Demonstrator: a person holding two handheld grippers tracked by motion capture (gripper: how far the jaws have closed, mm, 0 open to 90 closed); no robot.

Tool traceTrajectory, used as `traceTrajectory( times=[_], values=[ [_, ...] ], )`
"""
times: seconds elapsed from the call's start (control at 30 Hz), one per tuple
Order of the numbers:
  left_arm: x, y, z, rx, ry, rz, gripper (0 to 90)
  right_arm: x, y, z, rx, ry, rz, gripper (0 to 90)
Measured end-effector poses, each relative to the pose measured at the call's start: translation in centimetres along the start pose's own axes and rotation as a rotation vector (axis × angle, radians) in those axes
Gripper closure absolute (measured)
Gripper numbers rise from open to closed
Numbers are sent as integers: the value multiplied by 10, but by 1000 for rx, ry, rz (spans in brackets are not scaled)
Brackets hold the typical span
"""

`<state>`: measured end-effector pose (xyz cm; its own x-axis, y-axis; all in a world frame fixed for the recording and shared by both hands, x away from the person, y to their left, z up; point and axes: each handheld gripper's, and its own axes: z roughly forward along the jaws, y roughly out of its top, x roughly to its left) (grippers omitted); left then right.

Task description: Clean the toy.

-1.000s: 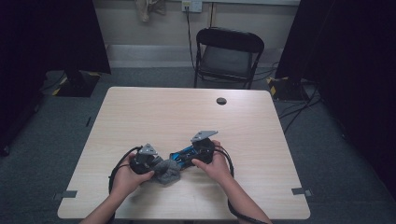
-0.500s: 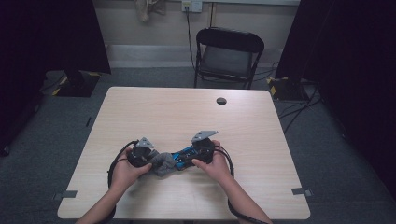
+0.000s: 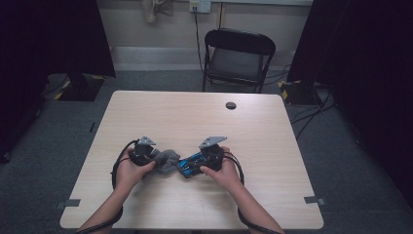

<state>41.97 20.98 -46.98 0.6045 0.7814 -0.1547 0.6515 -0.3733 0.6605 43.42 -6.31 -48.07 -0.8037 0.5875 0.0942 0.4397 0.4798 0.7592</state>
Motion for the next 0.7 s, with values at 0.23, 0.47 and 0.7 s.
traceTrajectory(
  times=[0.23, 0.47, 0.7],
  values=[
    [13, -3, -8, 2, 3, -35, 643, -1, -1, 0, -13, 2, 4, 191],
    [13, -9, -9, -31, -31, 34, 367, -1, -3, 0, -25, 0, 7, 190],
    [14, -10, -20, -38, -17, 83, 223, 1, -2, 0, -23, -6, 10, 187]
  ],
)
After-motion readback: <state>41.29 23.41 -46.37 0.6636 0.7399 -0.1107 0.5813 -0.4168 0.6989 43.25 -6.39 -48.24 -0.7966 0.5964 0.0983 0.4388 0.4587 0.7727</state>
